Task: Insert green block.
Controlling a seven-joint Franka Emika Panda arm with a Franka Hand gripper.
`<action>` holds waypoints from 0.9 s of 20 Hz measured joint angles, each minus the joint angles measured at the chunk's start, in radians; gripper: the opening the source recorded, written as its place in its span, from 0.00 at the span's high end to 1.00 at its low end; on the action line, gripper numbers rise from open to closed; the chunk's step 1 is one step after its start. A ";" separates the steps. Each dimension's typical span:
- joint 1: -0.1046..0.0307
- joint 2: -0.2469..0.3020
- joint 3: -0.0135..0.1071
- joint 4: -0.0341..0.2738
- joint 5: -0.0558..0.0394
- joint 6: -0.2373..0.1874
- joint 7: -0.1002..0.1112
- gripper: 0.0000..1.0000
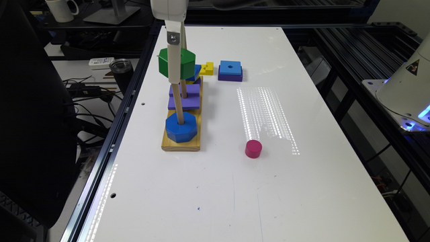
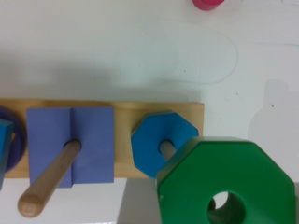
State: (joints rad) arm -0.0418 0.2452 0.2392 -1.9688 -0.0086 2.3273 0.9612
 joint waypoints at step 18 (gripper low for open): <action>-0.003 0.013 0.000 0.001 -0.0005 0.010 -0.002 1.00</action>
State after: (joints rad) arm -0.0447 0.2578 0.2389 -1.9675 -0.0091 2.3373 0.9595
